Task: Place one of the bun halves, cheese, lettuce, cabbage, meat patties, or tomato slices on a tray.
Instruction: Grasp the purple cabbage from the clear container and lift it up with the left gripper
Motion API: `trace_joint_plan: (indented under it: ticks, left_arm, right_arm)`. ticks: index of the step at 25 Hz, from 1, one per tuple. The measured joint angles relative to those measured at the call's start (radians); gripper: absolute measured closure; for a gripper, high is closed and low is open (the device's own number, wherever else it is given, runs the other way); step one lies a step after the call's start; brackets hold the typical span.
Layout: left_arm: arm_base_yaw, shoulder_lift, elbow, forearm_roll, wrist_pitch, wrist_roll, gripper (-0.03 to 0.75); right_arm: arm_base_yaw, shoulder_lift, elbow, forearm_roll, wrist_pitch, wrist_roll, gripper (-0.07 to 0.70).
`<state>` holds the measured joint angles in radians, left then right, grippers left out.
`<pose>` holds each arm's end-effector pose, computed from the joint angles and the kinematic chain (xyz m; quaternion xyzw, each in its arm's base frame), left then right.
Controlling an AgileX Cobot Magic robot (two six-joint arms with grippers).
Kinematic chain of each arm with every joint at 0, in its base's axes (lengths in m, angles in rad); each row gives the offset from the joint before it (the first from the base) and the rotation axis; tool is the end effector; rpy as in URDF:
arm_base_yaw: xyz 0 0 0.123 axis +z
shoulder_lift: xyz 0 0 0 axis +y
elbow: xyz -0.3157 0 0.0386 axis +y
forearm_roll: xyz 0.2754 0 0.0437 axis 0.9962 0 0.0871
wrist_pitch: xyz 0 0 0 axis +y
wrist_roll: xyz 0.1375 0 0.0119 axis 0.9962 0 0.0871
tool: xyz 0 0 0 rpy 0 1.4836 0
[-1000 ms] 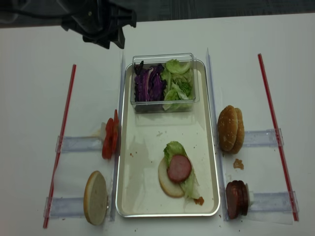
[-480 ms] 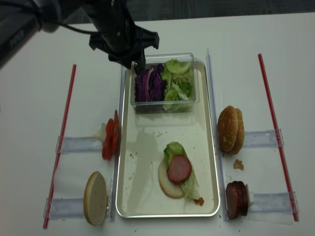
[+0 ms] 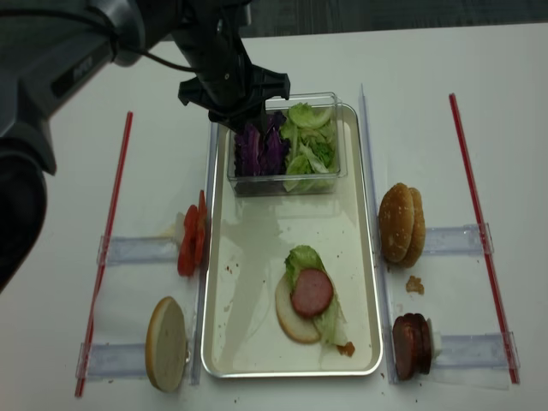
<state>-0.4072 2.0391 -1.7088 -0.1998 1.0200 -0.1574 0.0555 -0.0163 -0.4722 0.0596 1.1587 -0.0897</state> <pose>0.4442 -0.2170 0.2100 0.0842 0.9804 -0.1308 0.1208 0.0210 0.0087 0.2484 -0.0663 0.8776 0.0216 0.4743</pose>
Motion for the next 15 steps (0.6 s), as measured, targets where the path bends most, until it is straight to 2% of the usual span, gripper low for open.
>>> trace_joint_plan:
  ticks: [15]
  left_arm:
    - [0.0,0.144,-0.019,0.005,-0.033,0.011,0.428]
  right_arm:
    - [0.0,0.0,0.0,0.0,0.0,0.0,0.608]
